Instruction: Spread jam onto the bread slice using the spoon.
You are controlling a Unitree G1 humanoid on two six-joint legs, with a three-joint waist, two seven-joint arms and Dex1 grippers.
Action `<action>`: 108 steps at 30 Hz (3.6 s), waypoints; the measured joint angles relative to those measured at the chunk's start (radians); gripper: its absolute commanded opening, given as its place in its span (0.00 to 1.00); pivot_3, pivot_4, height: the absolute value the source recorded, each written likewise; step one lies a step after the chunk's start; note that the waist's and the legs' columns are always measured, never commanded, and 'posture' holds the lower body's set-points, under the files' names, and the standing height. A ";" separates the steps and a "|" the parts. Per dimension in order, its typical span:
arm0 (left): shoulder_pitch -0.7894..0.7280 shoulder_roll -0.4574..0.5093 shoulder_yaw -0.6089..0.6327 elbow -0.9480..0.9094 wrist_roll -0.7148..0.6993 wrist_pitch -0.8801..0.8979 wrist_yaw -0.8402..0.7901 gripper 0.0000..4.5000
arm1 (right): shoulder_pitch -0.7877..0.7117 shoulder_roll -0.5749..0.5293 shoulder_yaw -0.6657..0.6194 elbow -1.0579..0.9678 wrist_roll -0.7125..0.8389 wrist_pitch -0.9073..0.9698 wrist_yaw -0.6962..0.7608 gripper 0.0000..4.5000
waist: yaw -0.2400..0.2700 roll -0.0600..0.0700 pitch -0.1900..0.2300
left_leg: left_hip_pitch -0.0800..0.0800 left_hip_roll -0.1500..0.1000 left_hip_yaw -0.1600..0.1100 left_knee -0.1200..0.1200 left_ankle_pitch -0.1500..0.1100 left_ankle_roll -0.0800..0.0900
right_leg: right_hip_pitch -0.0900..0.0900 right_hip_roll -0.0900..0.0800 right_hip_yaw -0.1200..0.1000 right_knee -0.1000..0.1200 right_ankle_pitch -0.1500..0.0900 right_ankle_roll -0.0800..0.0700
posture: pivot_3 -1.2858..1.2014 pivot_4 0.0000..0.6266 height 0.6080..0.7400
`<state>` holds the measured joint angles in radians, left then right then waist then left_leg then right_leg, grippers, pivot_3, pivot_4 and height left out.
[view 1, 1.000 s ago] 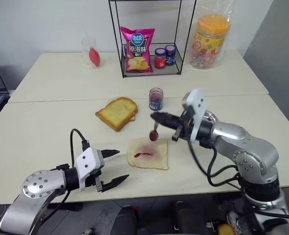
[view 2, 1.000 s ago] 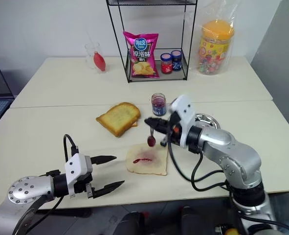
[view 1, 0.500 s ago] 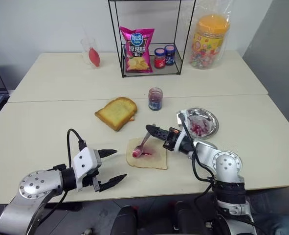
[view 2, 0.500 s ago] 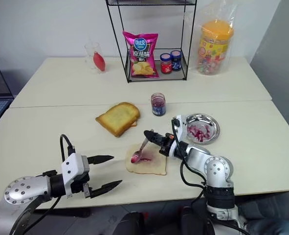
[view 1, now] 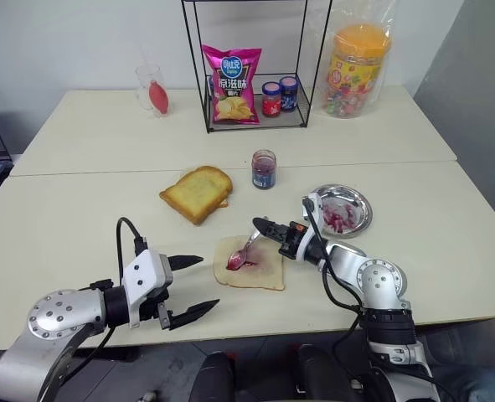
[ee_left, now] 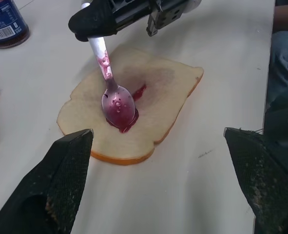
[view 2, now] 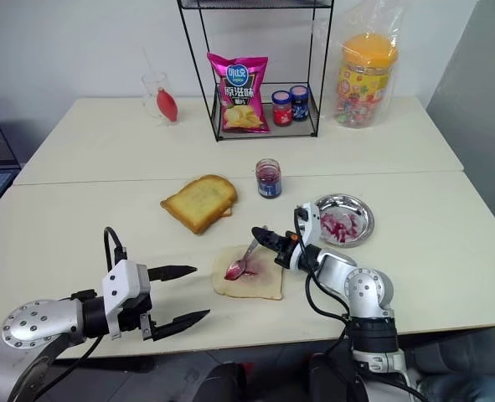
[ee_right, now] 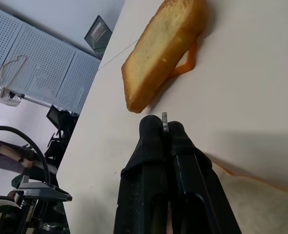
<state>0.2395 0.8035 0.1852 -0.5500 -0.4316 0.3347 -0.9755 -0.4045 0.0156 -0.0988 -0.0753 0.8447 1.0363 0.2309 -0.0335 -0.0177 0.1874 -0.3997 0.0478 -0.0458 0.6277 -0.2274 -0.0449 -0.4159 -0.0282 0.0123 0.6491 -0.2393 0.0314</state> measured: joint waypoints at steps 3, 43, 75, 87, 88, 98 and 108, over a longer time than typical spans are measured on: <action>0.003 0.000 -0.001 0.000 0.000 -0.005 -0.005 1.00 | 0.018 -0.024 -0.008 -0.026 0.011 0.009 -0.001 0.01 | 0.003 0.000 0.000 | 0.000 -0.001 0.000 0.000 0.000 0.000 | 0.000 0.000 0.001 0.000 0.000 0.000 | 0.52 0.24 1.00; 0.029 -0.004 0.015 0.049 0.037 -0.080 0.005 1.00 | -0.049 0.029 0.043 0.011 0.118 0.039 -0.177 0.01 | -0.008 0.000 0.000 | -0.001 0.002 -0.001 -0.001 0.000 0.000 | -0.004 0.006 0.005 0.006 -0.003 -0.005 | 0.52 0.24 1.00; -0.011 -0.014 -0.027 0.062 0.049 -0.092 0.004 1.00 | 0.034 -0.159 -0.210 -0.182 0.437 0.148 -0.379 0.01 | 0.000 0.000 0.000 | -0.001 0.002 -0.002 -0.001 0.000 0.000 | -0.004 0.007 0.006 0.008 -0.004 -0.007 | 0.52 0.24 1.00; -0.015 -0.022 -0.043 0.071 0.060 -0.104 0.006 1.00 | 0.079 -0.161 -0.112 -0.157 0.426 0.135 -0.368 0.01 | 0.000 0.000 0.000 | -0.001 0.002 -0.002 -0.001 0.000 0.000 | -0.005 0.007 0.006 0.008 -0.005 -0.007 | 0.52 0.24 1.00; -0.014 -0.022 -0.043 0.071 0.059 -0.104 0.006 1.00 | 0.089 -0.175 -0.109 -0.157 0.426 0.133 -0.361 0.01 | -0.001 0.000 0.000 | -0.001 0.002 -0.002 -0.001 0.000 0.000 | -0.005 0.007 0.006 0.008 -0.005 -0.007 | 0.52 0.24 1.00; -0.047 -0.023 -0.044 0.066 0.037 -0.071 0.023 1.00 | 0.111 -0.293 -0.160 -0.175 0.502 0.125 -0.345 0.01 | 0.001 0.000 0.000 | -0.001 0.001 -0.002 0.000 0.000 0.000 | -0.004 0.007 0.006 0.008 -0.005 -0.007 | 0.52 0.24 1.00; -0.271 0.006 -0.087 0.008 -0.067 0.117 0.022 1.00 | -0.016 -0.310 -0.166 -0.177 0.551 0.054 -0.398 0.01 | 0.005 0.000 0.001 | -0.003 0.001 -0.003 0.000 0.000 0.000 | -0.006 0.008 0.005 0.009 -0.004 -0.005 | 0.52 0.24 1.00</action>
<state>-0.0316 0.8092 0.0985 -0.5422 -0.4988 0.4518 -0.9540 -0.4204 -0.2946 -0.2652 -0.2525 1.3961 1.0904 -0.1671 -0.0289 -0.0178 0.1885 -0.4027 0.0491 -0.0489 0.6273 -0.2274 -0.0447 -0.4215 -0.0202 0.0172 0.6579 -0.2432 0.0261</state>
